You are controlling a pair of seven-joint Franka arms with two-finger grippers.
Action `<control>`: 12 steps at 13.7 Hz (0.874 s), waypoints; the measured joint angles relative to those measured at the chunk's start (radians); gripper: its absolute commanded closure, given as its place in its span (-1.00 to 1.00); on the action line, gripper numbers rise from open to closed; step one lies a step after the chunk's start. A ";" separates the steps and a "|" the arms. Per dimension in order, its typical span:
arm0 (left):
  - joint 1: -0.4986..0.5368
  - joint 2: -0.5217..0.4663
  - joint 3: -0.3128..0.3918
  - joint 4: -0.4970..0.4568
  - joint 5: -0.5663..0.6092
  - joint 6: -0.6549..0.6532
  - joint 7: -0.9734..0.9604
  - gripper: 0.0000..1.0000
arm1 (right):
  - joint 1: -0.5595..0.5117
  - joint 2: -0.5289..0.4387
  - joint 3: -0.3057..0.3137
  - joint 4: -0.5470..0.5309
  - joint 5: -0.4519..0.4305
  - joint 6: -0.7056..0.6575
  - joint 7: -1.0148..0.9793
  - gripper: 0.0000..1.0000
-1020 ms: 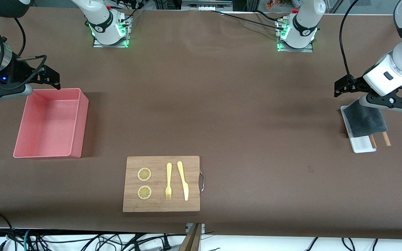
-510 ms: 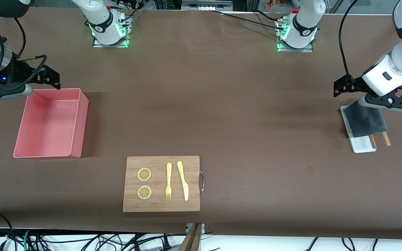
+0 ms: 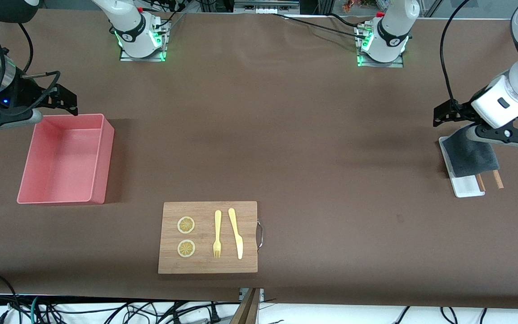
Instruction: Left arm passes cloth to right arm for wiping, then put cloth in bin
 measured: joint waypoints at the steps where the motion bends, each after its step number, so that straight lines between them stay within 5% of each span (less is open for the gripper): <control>1: 0.023 0.009 0.001 0.000 0.000 0.000 0.033 -1.00 | 0.000 0.000 0.000 0.000 0.000 0.000 0.000 -0.99; 6: 0.156 0.074 0.005 0.001 0.017 0.007 0.220 -1.00 | 0.000 0.000 0.000 0.000 0.000 0.000 0.000 -0.99; 12: 0.112 0.182 -0.050 -0.015 0.346 0.039 0.186 -1.00 | 0.000 0.001 0.000 0.001 0.000 0.000 0.000 -0.99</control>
